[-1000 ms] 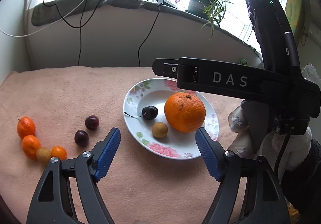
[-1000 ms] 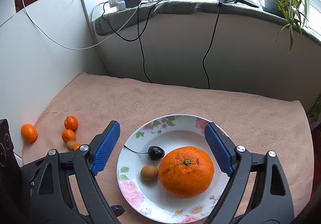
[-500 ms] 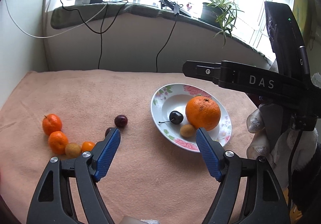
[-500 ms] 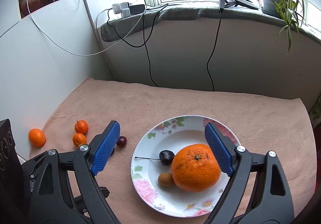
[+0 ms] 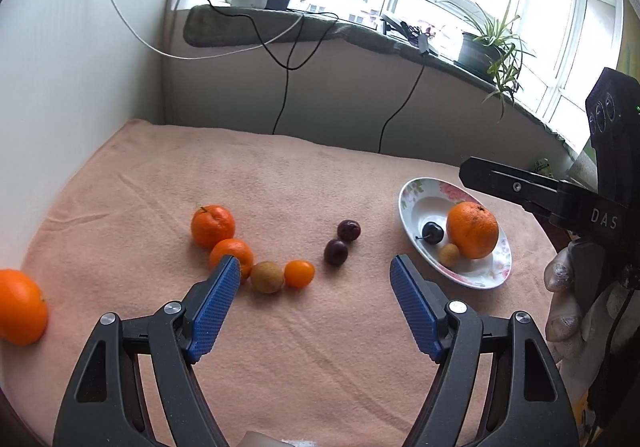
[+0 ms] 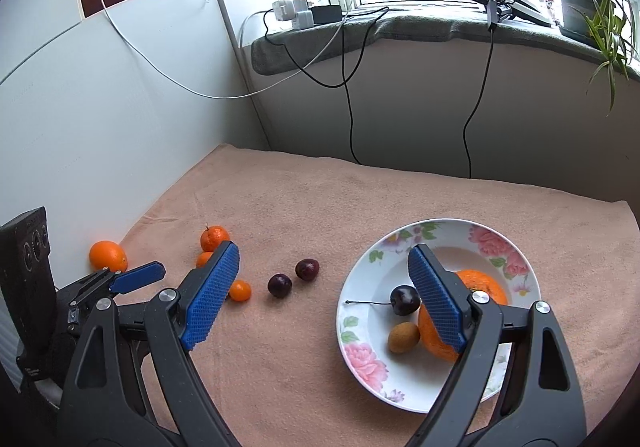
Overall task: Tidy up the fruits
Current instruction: 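Move both tools back toward the remaining fruit on the towel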
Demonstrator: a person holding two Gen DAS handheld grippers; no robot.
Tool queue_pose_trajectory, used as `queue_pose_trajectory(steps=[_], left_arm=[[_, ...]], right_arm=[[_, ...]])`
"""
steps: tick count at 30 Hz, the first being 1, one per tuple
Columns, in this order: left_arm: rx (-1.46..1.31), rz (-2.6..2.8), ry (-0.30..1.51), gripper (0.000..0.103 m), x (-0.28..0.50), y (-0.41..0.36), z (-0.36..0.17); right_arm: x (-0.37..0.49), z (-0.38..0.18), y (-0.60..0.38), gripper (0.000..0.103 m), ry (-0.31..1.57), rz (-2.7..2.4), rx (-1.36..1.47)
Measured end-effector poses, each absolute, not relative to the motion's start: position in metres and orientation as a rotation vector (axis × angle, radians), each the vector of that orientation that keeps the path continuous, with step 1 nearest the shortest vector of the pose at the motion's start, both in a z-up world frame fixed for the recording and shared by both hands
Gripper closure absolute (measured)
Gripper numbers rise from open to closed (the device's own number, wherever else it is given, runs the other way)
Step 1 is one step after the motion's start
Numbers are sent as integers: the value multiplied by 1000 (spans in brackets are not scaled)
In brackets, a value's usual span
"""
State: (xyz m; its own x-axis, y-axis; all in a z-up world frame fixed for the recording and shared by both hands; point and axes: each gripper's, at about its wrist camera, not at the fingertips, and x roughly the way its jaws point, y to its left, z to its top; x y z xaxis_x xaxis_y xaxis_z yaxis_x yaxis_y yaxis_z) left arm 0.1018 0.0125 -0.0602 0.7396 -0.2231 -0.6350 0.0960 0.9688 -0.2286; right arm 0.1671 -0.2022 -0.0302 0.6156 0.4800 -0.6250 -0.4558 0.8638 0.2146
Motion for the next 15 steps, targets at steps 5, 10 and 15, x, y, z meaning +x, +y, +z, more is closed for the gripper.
queue_pose_trajectory(steps=[5,10,15], left_arm=[[-236,-119,723,26,98,45,-66],[-316,-96,745,26,101,68,-76],[-362,-90,762,39,102,80,-85]], right_arm=[[156,-37,-182,14,739,598,1],[149,-49,-162,14,764,646,-28],[147,-61,-147,16,797,680,-28]])
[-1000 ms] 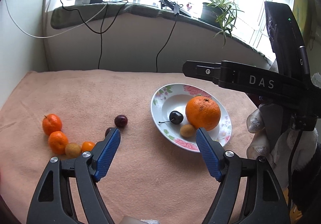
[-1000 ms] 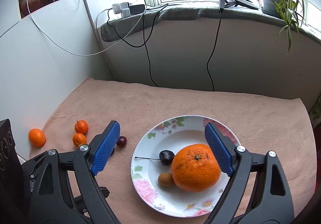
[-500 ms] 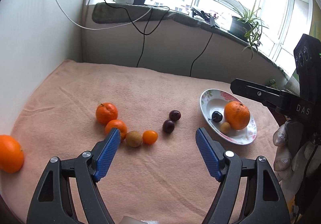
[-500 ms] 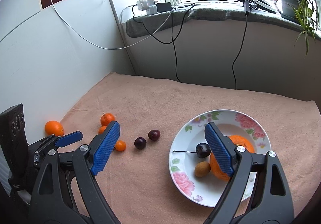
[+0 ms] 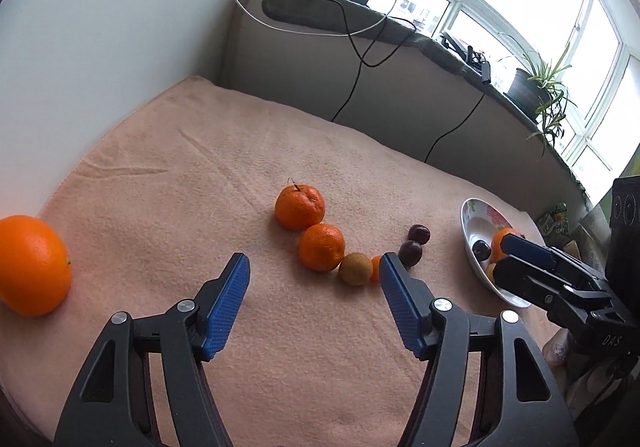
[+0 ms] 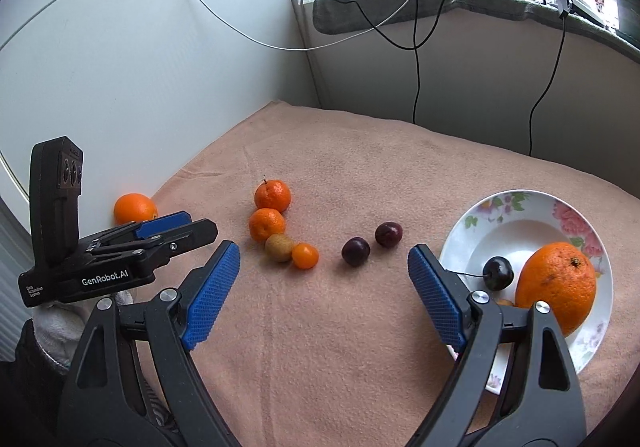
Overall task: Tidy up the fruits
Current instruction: 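Move both tools back toward the remaining fruit on the towel, then grasp the small mandarin with the left tool while the right tool grasps another mandarin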
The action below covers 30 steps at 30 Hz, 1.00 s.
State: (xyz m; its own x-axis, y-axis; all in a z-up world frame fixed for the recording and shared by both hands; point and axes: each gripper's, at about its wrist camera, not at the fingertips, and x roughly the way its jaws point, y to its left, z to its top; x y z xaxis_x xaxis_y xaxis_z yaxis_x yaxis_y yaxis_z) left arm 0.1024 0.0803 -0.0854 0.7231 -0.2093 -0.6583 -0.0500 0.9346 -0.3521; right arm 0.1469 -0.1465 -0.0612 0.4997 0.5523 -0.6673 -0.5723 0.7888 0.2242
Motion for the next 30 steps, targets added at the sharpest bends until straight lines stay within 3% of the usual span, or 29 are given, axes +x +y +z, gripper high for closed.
queue_pose_trajectory(steps=[2,8,16,30], left_arm=[[-365,-101,767,46,102,82,-87],[-399,-129,779,51,109,85,-92],[-378,-136,797,52,124,84,-95],[-379,-157,849,61,147,83,-112]], right_arm=[[148,-67,-140,29,823,699,-28],[153,-84,-126,49,880,721,-25],[169,-102,-115,61,939,718,7],[187,-123,-109,70,989,712,61]])
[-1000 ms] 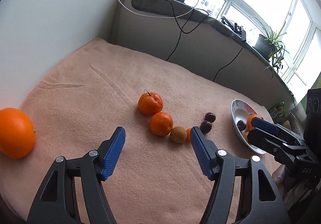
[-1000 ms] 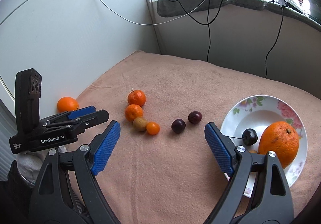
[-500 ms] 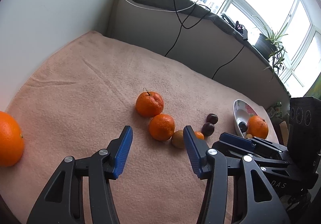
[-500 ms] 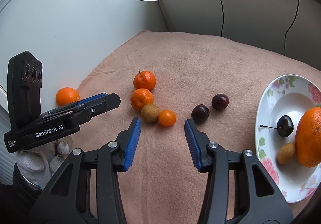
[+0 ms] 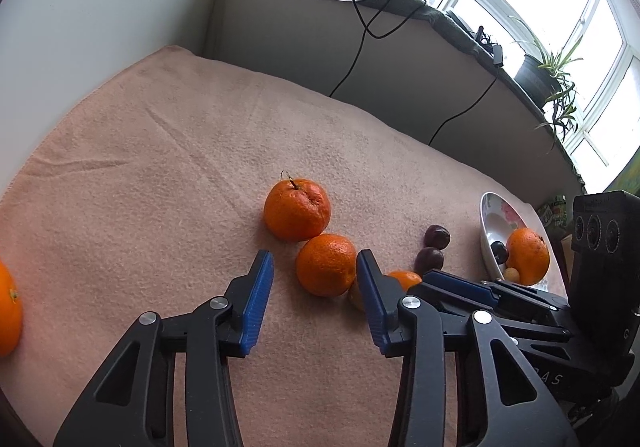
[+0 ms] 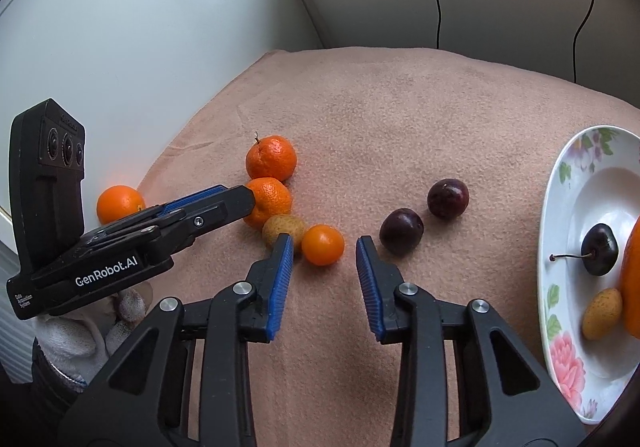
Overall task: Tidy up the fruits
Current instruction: 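Grasp the small mandarin with the left tool while the right tool grasps another mandarin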
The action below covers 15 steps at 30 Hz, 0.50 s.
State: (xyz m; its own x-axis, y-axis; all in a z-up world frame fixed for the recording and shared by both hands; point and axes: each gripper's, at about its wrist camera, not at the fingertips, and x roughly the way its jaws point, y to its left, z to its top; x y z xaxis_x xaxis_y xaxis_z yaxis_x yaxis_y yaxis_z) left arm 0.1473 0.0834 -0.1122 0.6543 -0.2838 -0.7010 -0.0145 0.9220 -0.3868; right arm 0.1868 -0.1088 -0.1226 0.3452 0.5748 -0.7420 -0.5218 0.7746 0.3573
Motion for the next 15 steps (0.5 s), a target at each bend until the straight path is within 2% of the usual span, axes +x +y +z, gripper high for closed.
queue_pose_trajectory(steps=[2,9,11,15], left_arm=[[-378,-160,855,62,148,82,-114],[-411,-188,875,62,154,83,-120],[-414,-201,872,71,155,83,-119],[-392,-195,863,72,155,79,-117]], right_arm=[[189,-125,-107,74,997,713,59],[198,-135,-107,74,1027,728,97],[198,-137,-108,74,1029,731,103],[198,-138,-108,79,1027,737,98]])
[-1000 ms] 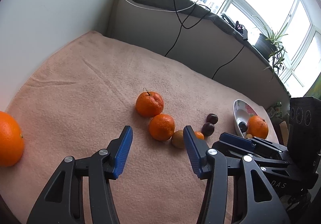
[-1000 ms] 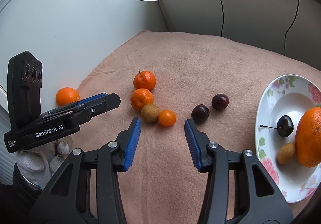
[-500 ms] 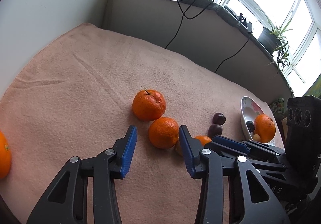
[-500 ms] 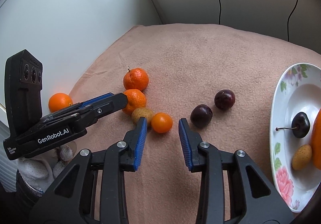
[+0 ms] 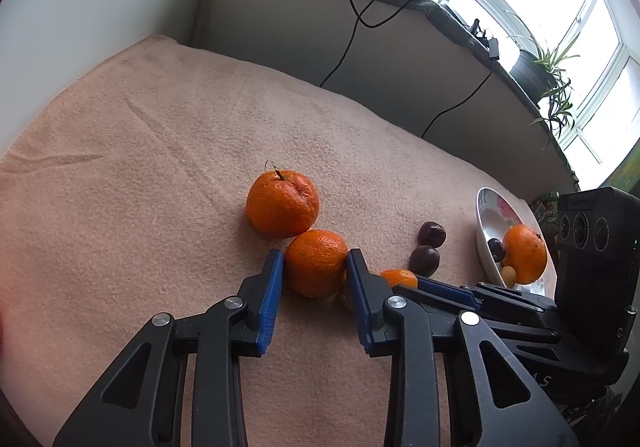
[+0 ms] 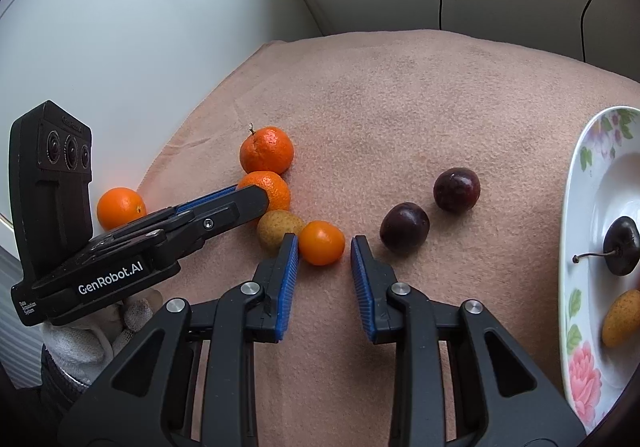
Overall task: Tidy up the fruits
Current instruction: 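Grasp the small mandarin with the left tool while the right tool grasps another mandarin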
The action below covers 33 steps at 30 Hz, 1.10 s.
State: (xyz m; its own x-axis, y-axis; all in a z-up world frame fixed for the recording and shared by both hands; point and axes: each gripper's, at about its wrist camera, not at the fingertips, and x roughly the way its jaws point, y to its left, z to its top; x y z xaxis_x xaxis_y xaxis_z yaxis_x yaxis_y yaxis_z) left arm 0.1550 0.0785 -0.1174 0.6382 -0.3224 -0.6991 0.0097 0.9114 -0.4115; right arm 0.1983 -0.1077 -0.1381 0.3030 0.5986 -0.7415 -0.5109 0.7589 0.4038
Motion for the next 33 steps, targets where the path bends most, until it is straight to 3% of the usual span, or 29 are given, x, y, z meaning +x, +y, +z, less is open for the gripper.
queue_pose_trajectory(steps=[17,33], left_arm=[[-409,-202,821,73,143,77,-104],[-389,-326,781,73,157,23,-77]], right_arm=[[175,-109,-128,79,933,713,105],[128,-70,-224,79,817,571,147]])
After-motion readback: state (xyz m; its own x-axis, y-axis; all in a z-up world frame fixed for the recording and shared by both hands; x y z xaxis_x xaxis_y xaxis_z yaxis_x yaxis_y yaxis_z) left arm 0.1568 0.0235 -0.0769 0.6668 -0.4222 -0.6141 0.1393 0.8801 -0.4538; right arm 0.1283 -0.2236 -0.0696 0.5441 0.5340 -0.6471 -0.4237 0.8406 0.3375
